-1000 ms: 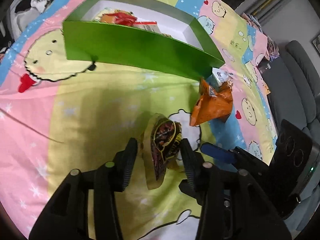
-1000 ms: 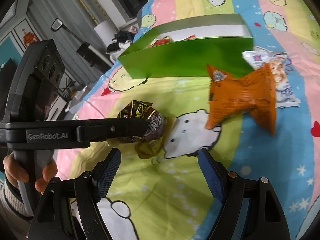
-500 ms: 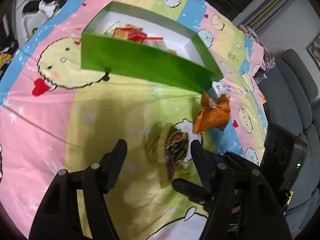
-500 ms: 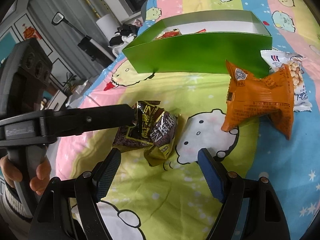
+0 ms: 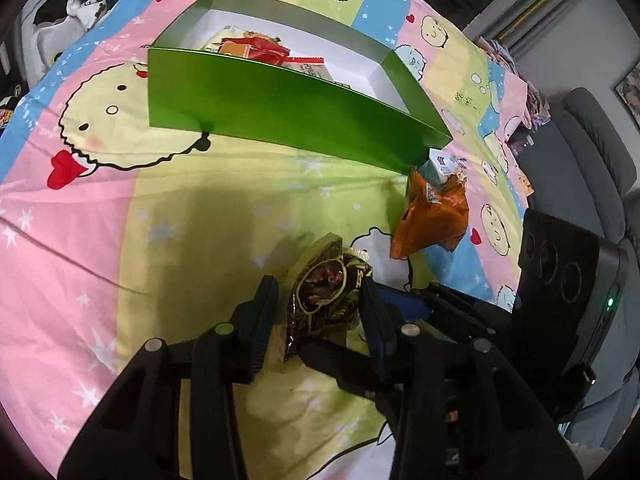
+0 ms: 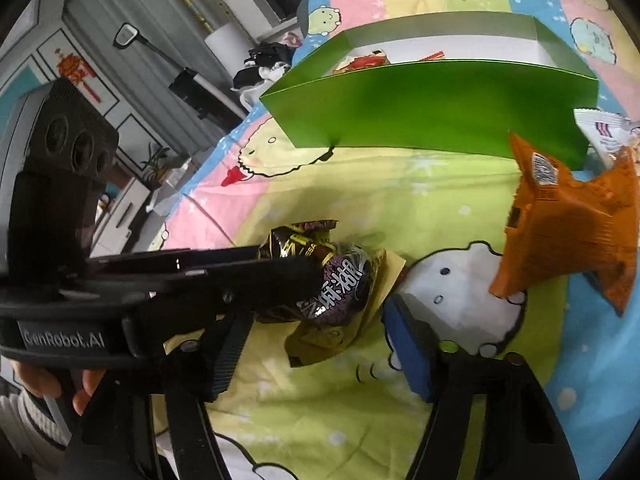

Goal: Organize snacks
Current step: 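Grasp the dark gold-wrapped bag between both grippers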

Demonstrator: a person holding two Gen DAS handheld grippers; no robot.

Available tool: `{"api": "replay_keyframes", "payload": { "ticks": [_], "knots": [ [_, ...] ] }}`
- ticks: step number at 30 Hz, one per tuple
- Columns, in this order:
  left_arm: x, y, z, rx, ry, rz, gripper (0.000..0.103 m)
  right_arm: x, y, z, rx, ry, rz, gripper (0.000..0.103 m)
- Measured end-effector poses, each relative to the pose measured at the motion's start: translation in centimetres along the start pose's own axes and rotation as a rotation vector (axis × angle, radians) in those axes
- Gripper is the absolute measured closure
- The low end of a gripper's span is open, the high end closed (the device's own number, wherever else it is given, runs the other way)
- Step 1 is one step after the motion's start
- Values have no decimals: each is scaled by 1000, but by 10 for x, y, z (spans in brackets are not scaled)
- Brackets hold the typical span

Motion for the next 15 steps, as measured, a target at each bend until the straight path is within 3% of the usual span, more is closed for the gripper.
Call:
{"api": "replay_keyframes", "payload": {
  "ticks": [15],
  "knots": [
    [-3,-1,-17,8,26,9,68,3,-11,-2,-11,37,-6,69]
  ]
}}
Point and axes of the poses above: each gripper's, at about its wrist camera, not at the fingertips, and y roughly against the way its jaws point, z to its right, x to its top, the point moved 2 cm from there along -y, roughly the way its jaws point, and after that the axes turned 1 degree about x, right-handed, at the moved point
